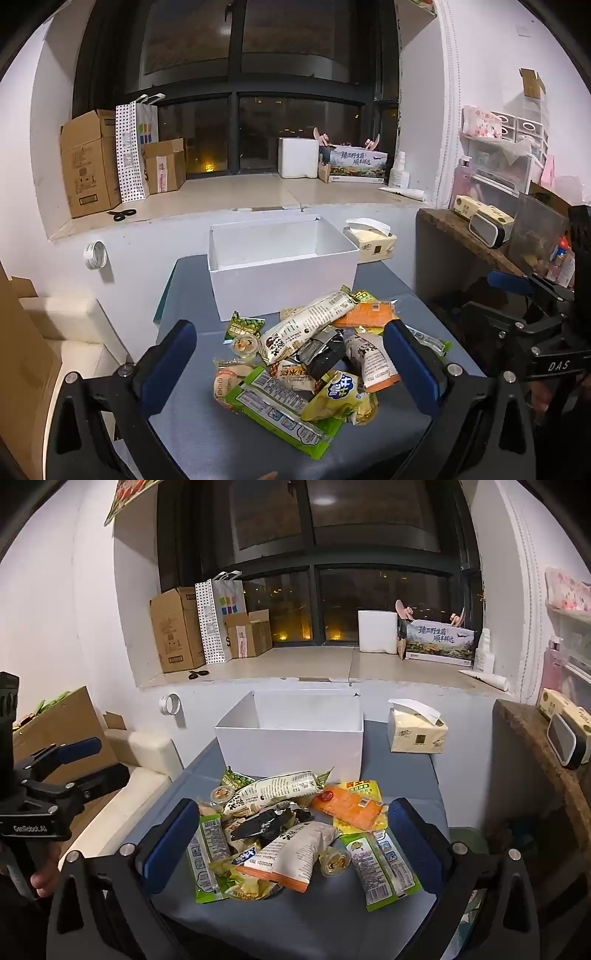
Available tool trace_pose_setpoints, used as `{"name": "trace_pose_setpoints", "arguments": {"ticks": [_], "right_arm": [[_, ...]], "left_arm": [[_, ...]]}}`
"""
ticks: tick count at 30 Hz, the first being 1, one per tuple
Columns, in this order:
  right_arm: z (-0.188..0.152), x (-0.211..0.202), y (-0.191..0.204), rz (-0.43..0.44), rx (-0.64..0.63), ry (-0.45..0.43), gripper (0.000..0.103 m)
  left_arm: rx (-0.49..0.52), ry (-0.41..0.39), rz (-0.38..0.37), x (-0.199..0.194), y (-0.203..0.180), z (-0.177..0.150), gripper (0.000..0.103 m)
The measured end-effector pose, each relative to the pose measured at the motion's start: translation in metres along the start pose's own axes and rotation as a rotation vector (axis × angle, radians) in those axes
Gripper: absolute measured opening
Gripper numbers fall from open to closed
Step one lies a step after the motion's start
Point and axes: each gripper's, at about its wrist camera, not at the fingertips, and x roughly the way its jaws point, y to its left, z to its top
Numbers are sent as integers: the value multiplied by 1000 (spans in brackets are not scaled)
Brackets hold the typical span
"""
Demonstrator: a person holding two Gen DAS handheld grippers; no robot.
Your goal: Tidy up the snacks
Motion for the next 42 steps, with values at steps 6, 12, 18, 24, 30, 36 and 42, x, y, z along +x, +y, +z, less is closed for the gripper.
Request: {"name": "trace_pose_setpoints", "arguments": {"ticks": [6, 12, 18, 24, 30, 36, 42], "right_arm": [[3, -3, 0, -7, -15, 6, 103], [5, -6, -2, 7, -3, 8, 103], [2, -1, -1, 8, 0, 13, 103], [2, -2, 0, 3, 0, 13, 103], [2, -1, 0, 6, 5, 15, 103], [1, 1, -1, 11, 12, 21, 103], [1, 2, -2, 12, 16, 24, 103]], "left_arm": [[24, -29, 1, -7, -6, 3, 103], [10, -18, -11, -8, -5, 3, 103], [5, -16, -9, -6, -5, 1, 103], [5, -13, -10, -6, -4, 1, 103], [6, -11, -10, -5, -4, 2, 103], [4, -5, -10, -3, -5, 2, 103], [5, 0, -9, -2, -5, 1, 103]]}}
